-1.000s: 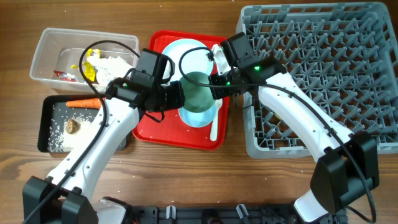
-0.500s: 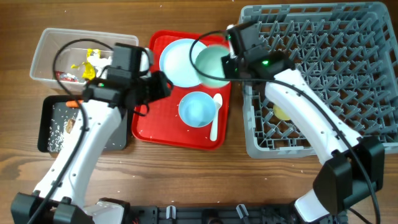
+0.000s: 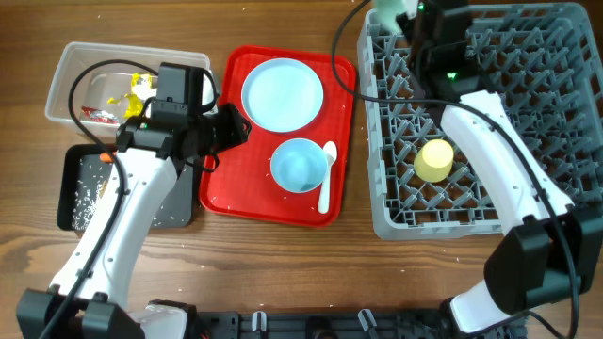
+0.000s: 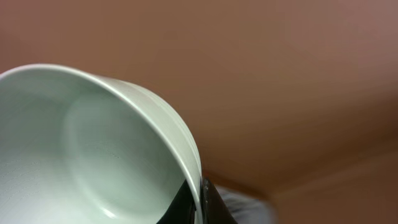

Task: Sort waste into correct bins and load items into the dishwasher rack
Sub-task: 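Release the left gripper and carry the green bowl into the rack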

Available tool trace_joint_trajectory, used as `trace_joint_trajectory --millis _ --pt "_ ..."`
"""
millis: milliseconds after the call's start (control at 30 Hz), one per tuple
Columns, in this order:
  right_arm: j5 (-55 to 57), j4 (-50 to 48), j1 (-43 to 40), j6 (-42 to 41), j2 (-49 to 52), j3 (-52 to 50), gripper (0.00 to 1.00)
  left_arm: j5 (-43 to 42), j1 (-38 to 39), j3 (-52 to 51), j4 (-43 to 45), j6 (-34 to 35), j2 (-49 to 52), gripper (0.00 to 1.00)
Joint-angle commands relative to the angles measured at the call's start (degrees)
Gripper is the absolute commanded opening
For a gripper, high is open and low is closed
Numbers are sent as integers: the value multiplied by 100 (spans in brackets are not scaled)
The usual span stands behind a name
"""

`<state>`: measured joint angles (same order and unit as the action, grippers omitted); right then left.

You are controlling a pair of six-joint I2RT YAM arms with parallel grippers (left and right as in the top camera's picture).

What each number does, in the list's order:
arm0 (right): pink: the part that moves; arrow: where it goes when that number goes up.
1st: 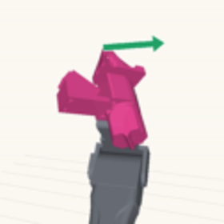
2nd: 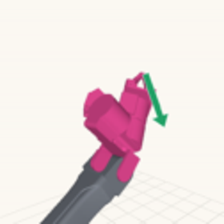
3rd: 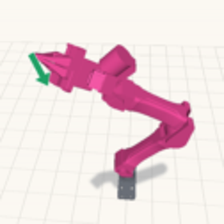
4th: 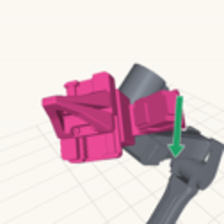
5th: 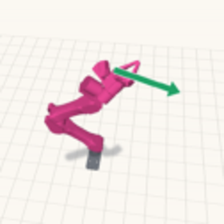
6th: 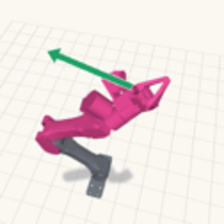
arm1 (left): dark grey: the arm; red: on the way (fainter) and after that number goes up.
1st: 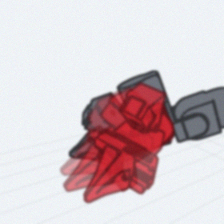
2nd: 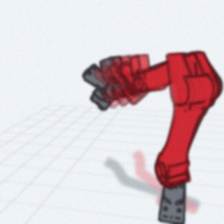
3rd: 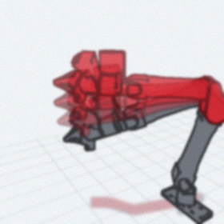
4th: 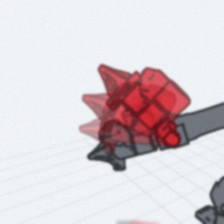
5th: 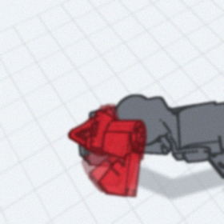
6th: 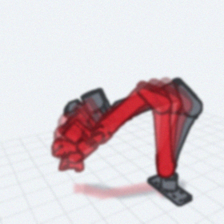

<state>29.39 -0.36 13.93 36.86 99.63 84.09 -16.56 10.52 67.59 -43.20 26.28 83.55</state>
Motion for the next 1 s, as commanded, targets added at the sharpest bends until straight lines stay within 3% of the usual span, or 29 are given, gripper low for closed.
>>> trace_joint_trajectory --millis 0,200,333,567,833,967 --pt "734 -553 -129 1561 566 90 5 254 -15 98 61 -13 249 34" --pt "1305 -2177 -214 2802 1633 90 5 260 -15 98 267 -11 468 32" --pt "1379 -2638 -212 3364 2157 90 5 269 -15 98 345 -11 490 32" --pt "1880 -2181 -212 3178 2277 70 5 269 -15 98 358 -11 490 32" --pt "1941 -935 -210 2201 2277 70 5 269 -15 98 356 -13 490 32" --pt "2240 -898 -138 2164 2277 70 5 269 -15 98 356 -11 490 32"
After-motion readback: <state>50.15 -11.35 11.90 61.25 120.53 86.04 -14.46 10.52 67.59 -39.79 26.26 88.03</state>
